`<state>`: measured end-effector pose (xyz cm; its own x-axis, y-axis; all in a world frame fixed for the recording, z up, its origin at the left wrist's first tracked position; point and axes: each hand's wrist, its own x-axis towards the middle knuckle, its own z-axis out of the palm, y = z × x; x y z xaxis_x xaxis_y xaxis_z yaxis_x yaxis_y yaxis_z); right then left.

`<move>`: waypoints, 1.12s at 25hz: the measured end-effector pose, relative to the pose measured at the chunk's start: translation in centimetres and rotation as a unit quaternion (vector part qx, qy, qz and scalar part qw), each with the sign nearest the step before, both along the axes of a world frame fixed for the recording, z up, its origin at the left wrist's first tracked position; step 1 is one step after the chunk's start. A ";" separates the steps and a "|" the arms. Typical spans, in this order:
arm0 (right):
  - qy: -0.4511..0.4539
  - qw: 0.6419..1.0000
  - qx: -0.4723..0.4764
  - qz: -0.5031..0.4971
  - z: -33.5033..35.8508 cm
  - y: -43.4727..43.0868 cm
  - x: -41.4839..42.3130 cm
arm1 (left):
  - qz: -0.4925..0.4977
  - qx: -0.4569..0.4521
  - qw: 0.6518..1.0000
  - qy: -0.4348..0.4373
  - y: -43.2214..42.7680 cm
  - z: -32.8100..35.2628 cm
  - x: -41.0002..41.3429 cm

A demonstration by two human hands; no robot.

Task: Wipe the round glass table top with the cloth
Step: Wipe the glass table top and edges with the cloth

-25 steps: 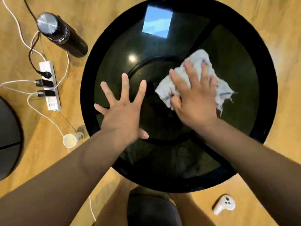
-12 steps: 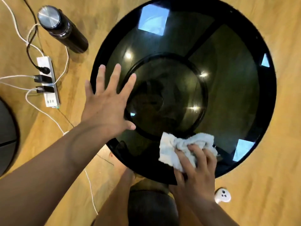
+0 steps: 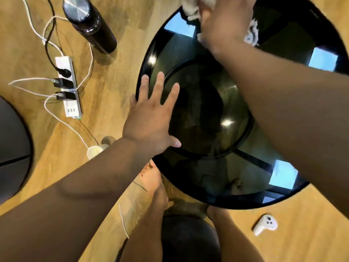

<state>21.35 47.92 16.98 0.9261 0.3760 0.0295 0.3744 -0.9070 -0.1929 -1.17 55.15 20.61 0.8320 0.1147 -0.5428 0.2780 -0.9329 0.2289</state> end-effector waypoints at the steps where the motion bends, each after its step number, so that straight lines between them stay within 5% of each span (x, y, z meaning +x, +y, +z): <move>1: -0.010 1.000 -0.007 -0.013 0.1 0.5 -0.9 | 0.036 -0.032 0.998 -0.034 0.5 0.3 -0.4; 5: -0.006 0.997 0.006 0.072 1.1 -5.3 -14.3 | 0.237 -0.170 0.944 -0.155 2.8 0.2 -2.7; 10: 0.231 0.951 -0.075 0.190 4.8 -15.5 -31.8 | 0.418 -0.269 0.860 -0.118 1.7 0.2 -4.1; 15: 0.043 0.962 -0.029 0.269 1.7 -5.0 -19.6 | 0.523 -0.379 0.754 -0.122 2.4 0.4 -3.9; 18: -0.082 0.987 -0.063 0.119 0.8 2.0 -7.8 | 0.538 -0.409 0.728 -0.113 2.7 -0.1 -4.1; 20: -0.016 0.998 -0.029 -0.055 1.3 2.8 -1.8 | 0.529 -0.431 0.723 -0.104 3.0 -0.3 -4.2; 22: 0.001 0.995 -0.037 -0.097 1.5 2.7 -1.6 | 0.534 -0.475 0.692 -0.104 3.3 -0.6 -4.5; 25: -0.018 0.997 -0.059 0.048 1.3 0.9 -11.0 | 0.549 -0.530 0.640 -0.088 3.8 -0.7 -4.7; 28: 0.180 0.943 -0.086 0.267 3.6 -4.5 -23.3 | 0.575 -0.570 0.582 -0.076 4.5 -0.2 -5.4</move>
